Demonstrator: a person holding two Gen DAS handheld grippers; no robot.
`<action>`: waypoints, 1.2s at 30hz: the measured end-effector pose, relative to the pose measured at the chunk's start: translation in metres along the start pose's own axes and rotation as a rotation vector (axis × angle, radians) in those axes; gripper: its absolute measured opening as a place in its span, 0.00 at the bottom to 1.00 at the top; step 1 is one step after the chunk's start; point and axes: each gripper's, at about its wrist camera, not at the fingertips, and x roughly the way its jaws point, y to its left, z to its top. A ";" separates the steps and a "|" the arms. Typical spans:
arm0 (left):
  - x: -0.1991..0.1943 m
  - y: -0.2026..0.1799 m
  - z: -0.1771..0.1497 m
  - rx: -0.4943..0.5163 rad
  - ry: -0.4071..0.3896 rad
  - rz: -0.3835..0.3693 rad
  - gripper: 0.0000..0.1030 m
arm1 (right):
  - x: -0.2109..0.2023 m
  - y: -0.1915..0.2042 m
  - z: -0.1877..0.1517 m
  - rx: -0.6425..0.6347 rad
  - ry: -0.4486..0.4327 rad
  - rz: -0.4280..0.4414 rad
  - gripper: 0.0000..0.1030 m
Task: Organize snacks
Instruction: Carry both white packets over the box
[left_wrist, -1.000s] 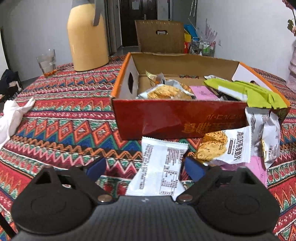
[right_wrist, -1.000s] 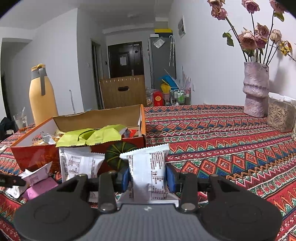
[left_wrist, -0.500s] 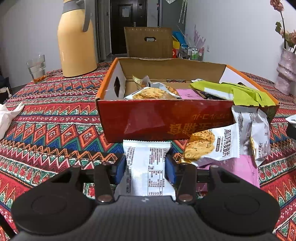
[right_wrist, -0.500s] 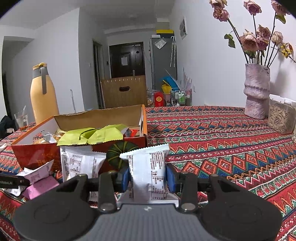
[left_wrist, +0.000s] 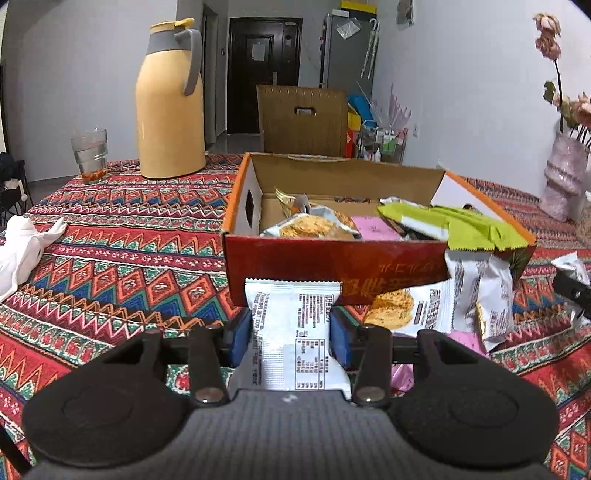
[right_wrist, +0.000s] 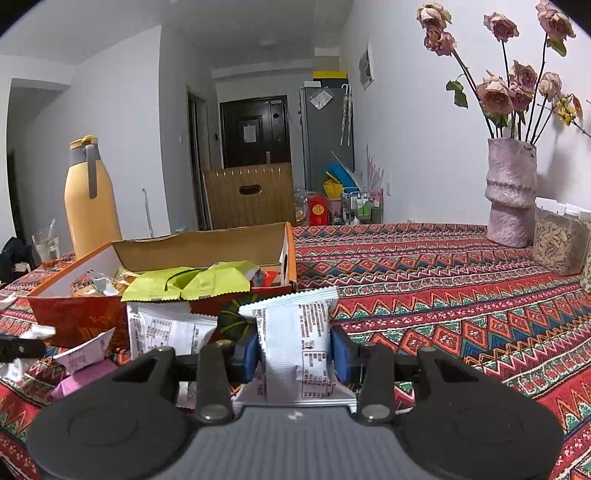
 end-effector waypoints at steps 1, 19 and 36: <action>-0.003 0.000 0.001 -0.001 -0.006 -0.004 0.44 | -0.001 0.002 0.001 -0.002 0.000 0.001 0.38; -0.037 -0.017 0.037 0.024 -0.124 -0.039 0.44 | -0.023 0.034 0.037 -0.030 -0.082 0.075 0.38; -0.020 -0.033 0.089 -0.006 -0.198 -0.056 0.44 | 0.015 0.070 0.088 -0.060 -0.132 0.096 0.38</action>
